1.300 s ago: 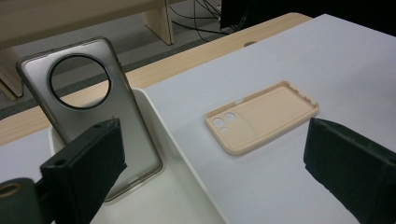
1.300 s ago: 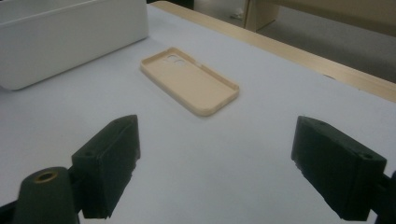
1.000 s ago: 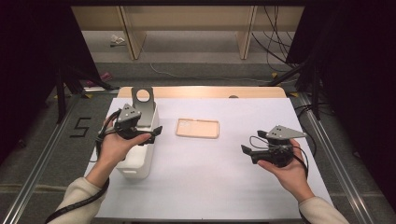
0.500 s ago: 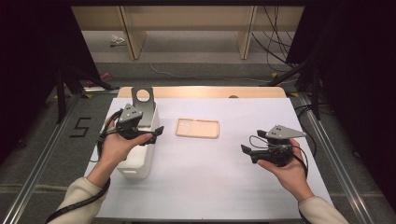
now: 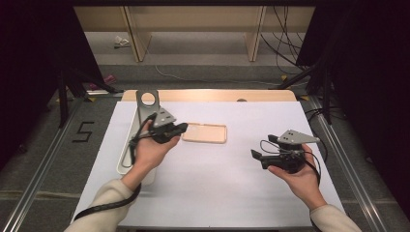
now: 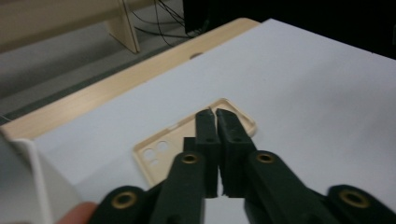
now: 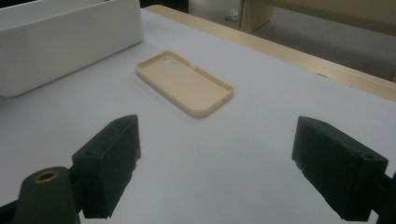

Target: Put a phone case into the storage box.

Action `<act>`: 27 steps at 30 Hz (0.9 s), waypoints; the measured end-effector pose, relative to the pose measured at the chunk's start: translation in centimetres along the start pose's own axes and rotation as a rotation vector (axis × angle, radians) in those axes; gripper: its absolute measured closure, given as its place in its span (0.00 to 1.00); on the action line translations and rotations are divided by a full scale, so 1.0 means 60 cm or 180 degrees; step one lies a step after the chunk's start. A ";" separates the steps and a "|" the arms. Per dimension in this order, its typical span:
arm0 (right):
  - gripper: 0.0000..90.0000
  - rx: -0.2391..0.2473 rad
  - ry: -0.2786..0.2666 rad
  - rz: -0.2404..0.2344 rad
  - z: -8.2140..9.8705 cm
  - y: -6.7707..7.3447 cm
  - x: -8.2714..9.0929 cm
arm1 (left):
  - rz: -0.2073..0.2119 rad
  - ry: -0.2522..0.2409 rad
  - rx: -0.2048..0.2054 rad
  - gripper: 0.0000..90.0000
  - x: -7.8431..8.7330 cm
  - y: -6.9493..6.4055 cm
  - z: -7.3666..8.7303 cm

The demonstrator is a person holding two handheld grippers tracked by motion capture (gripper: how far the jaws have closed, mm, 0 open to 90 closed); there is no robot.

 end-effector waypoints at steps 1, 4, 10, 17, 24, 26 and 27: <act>0.18 0.0004 -0.0001 -0.0002 0.000 0.000 0.000 | -0.0001 0.0079 -0.0029 1.00 -0.015 -0.008 -0.001; 0.18 -0.0002 -0.0005 -0.0001 0.000 -0.001 -0.001 | 0.0029 0.0268 0.0020 1.00 -0.061 -0.028 -0.002; 0.18 -0.0011 -0.0010 -0.0004 0.001 -0.003 0.000 | -0.0046 0.0558 0.0222 1.00 -0.138 -0.045 0.009; 0.18 -0.0005 -0.0008 -0.0017 0.001 -0.003 0.000 | -0.0059 0.0779 0.0315 1.00 -0.200 -0.060 0.042; 0.18 0.0000 0.0001 -0.0028 0.002 -0.003 -0.001 | -0.0062 0.0858 0.0321 1.00 -0.241 -0.068 0.067; 0.18 -0.0003 0.0001 -0.0028 0.002 -0.003 0.000 | -0.0076 0.0859 0.0316 1.00 -0.247 -0.071 0.071; 0.18 -0.0003 -0.0001 -0.0026 0.002 -0.003 0.000 | -0.0081 0.0872 0.0316 1.00 -0.251 -0.072 0.074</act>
Point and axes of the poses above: each handheld gripper's, and its own axes: x roughly backward along the jaws, z roughly out of its underside, y roughly to its left, the point moved 2 cm from there along -x, roughly forward along the jaws, and after that the axes turned 13 degrees about -y, right-handed, at the moved point
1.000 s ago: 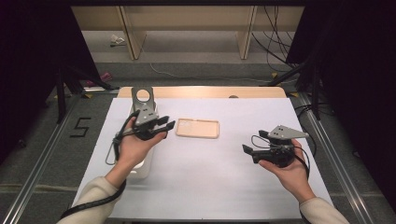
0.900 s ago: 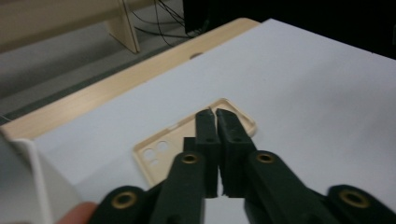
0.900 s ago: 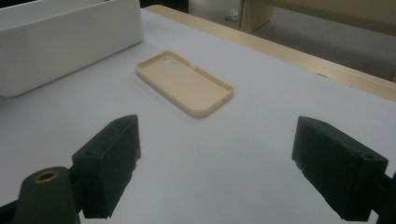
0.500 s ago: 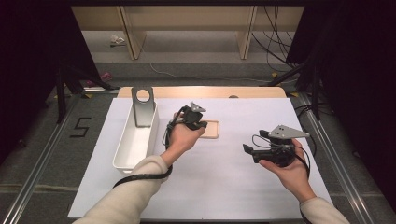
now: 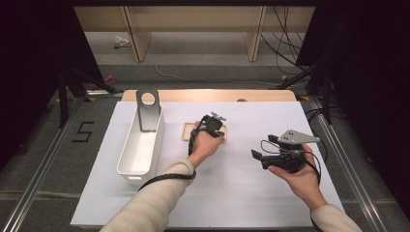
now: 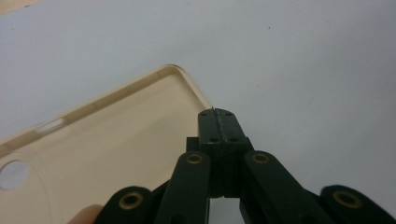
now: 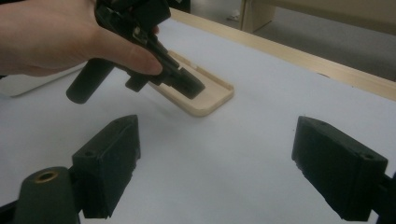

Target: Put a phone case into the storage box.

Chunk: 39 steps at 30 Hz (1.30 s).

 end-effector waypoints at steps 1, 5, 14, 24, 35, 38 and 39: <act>0.18 -0.0002 -0.0012 0.0001 0.000 0.000 0.000 | -0.0006 0.0008 -0.0004 1.00 -0.003 0.000 0.001; 0.18 -0.0003 -0.0012 -0.0002 0.000 0.000 0.001 | -0.0034 0.0064 0.0024 1.00 -0.014 0.001 0.006; 0.18 -0.0007 -0.0011 -0.0003 0.000 0.000 0.001 | 0.0012 0.0094 0.0046 1.00 -0.021 -0.001 0.012; 0.18 -0.0008 -0.0011 -0.0001 -0.001 0.000 0.002 | 0.0188 0.0300 0.0017 1.00 0.007 0.001 0.024; 0.18 -0.0008 -0.0012 0.0006 -0.001 0.000 0.001 | 0.0303 0.0604 -0.0079 1.00 0.053 0.024 0.043; 0.18 -0.0006 -0.0017 0.0004 -0.001 0.001 0.001 | 0.0298 0.0643 -0.0116 1.00 0.062 0.028 0.046; 0.18 -0.0007 -0.0021 0.0003 -0.002 0.001 0.001 | 0.0307 0.0669 -0.0134 1.00 0.064 0.029 0.047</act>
Point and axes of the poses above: each handheld gripper's, and its own axes: x roughly backward along the jaws, z roughly out of its underside, y roughly to its left, the point moved 2 cm from there along -x, roughly forward along the jaws, and after that the axes turned 13 degrees about -y, right-handed, at the moved point
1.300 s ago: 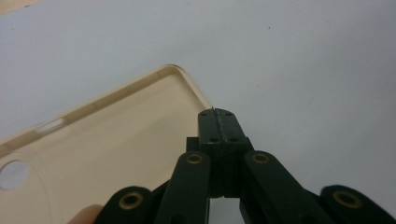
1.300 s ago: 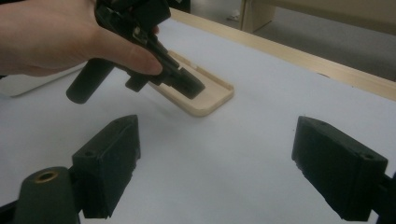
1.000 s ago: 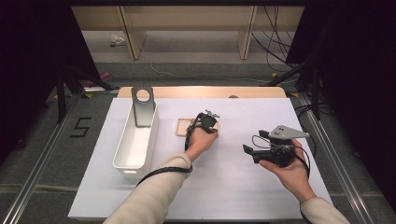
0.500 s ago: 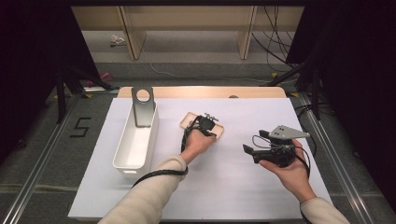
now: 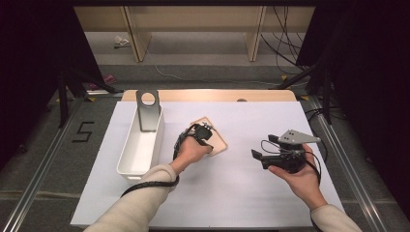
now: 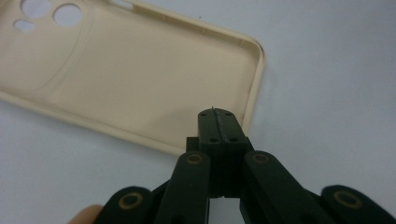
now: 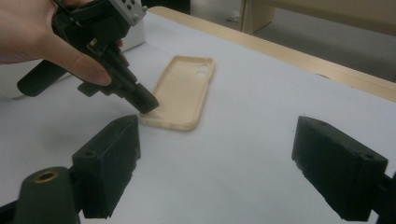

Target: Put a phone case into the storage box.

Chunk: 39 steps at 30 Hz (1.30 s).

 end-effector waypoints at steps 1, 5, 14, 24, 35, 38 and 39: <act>0.18 0.0000 -0.0001 0.0003 0.000 0.000 0.000 | 0.0013 0.0015 -0.0007 1.00 0.002 0.000 0.001; 0.18 -0.0001 -0.0001 0.0006 0.000 0.000 0.000 | 0.0023 0.0118 -0.0098 1.00 0.014 -0.001 0.008; 0.18 -0.0008 0.0003 0.0007 0.000 0.000 0.001 | -0.0053 0.0227 -0.0227 1.00 0.041 0.010 0.027; 0.18 -0.0011 0.0011 0.0005 0.000 0.001 0.000 | -0.0189 0.0326 -0.0290 1.00 0.063 0.032 0.042; 0.18 -0.0005 0.0012 0.0007 0.001 0.001 -0.001 | -0.0091 0.0012 -0.0208 1.00 0.053 0.009 0.023; 0.18 -0.0007 0.0009 0.0003 0.000 0.001 0.000 | -0.0064 0.0076 -0.0214 1.00 0.038 0.003 0.024; 0.18 -0.0008 0.0008 0.0005 0.000 0.001 0.001 | -0.0067 0.0103 -0.0208 1.00 0.034 0.002 0.026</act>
Point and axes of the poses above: each handheld gripper's, and its own axes: x roughly backward along the jaws, z roughly out of its underside, y roughly to its left, the point moved 2 cm from there along -x, roughly forward along the jaws, and after that the axes turned 13 degrees about -y, right-handed, at the moved point
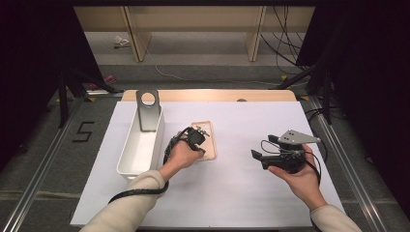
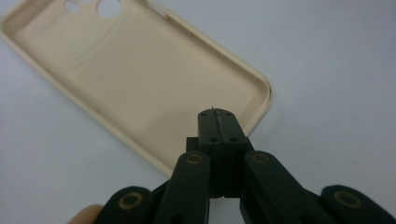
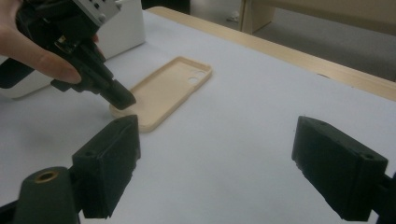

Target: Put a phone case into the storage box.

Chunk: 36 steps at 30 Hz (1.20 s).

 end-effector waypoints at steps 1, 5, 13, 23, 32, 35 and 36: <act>0.18 0.0000 -0.0003 0.0002 0.000 0.000 0.000 | -0.0001 0.0024 0.0012 1.00 -0.004 0.000 0.002; 0.18 -0.0005 -0.0005 -0.0002 0.000 -0.002 0.001 | -0.0009 0.0093 0.0003 1.00 0.001 0.004 0.005; 0.18 0.0002 0.0000 0.0000 0.000 0.000 0.000 | -0.0054 0.0195 0.0030 1.00 0.020 0.026 0.020; 0.18 -0.0004 0.0005 0.0007 0.001 -0.001 -0.001 | -0.0112 0.0277 -0.0066 1.00 0.026 0.034 0.024; 0.18 -0.0009 -0.0002 0.0006 0.001 -0.001 0.000 | -0.0012 -0.0092 -0.0161 0.90 0.043 0.021 0.020; 0.18 0.0000 0.0001 0.0002 0.001 -0.001 0.000 | 0.0028 -0.0382 -0.0239 0.72 0.062 0.017 0.018; 0.18 -0.0003 0.0001 0.0008 0.001 -0.001 0.000 | 0.0040 -0.0485 -0.0266 0.66 0.069 0.016 0.018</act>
Point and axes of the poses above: each handheld gripper's, and its own axes: x roughly backward along the jaws, z roughly out of its underside, y roughly to its left, the point moved 2 cm from there along -x, roughly forward along the jaws, and after that the axes turned 13 degrees about -y, right-handed, at the moved point
